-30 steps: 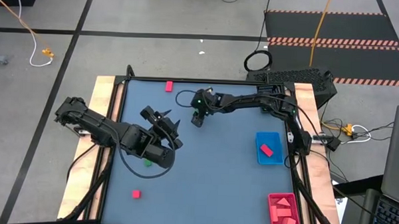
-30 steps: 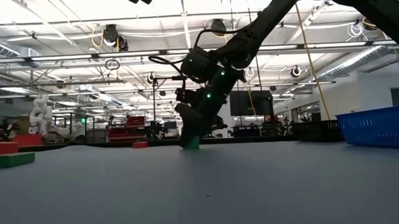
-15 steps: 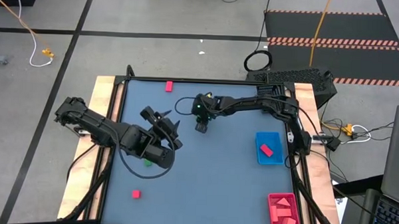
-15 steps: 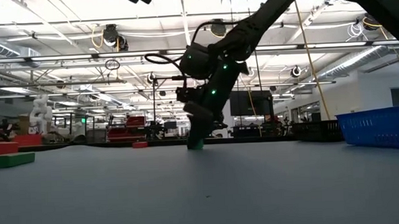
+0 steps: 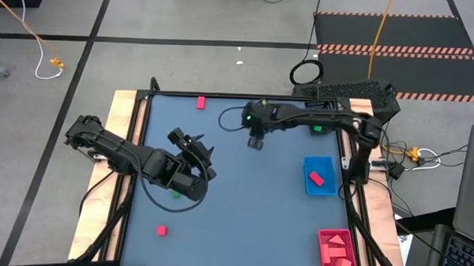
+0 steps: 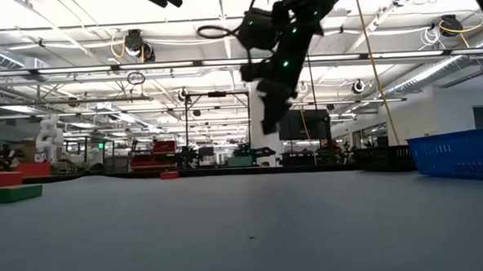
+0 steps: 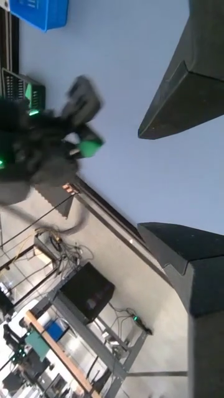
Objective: Sort & place blocks by color
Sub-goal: Put the green block into the black bin
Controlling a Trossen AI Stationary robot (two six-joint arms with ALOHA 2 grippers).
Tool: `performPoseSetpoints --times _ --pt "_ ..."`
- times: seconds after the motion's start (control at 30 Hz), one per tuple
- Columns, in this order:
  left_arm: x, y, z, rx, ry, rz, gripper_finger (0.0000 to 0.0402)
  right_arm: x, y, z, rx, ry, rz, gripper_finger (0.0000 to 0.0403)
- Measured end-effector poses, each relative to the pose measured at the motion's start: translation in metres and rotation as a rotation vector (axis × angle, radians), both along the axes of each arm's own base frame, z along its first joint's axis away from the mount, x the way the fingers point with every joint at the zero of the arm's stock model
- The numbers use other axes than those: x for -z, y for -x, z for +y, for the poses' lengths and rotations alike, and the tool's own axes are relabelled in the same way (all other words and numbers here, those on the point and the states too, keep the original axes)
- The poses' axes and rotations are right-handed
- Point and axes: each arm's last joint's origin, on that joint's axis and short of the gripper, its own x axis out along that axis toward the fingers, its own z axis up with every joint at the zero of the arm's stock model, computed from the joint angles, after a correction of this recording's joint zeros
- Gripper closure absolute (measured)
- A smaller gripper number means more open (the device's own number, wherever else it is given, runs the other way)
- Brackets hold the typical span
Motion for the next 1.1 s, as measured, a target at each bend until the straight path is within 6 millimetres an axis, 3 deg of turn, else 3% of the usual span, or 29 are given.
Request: performPoseSetpoints --times 0.27,0.57,0.87,1.1 --pt "0.000 0.003 -0.008 0.026 0.009 -0.004 0.0167 -0.036 0.049 -0.037 0.158 -0.018 0.035 0.0276" --pt "0.000 0.006 -0.016 0.052 0.012 -0.007 0.0167 -0.061 0.116 -0.079 0.408 -0.069 0.089 0.0276" --pt "0.000 0.006 -0.017 0.054 0.011 -0.007 0.0167 -0.052 0.178 -0.098 0.639 -0.108 0.100 0.0276" --pt "0.000 0.006 -0.017 0.054 0.012 -0.007 0.0167 -0.036 0.218 -0.094 0.777 -0.151 0.117 0.0276"
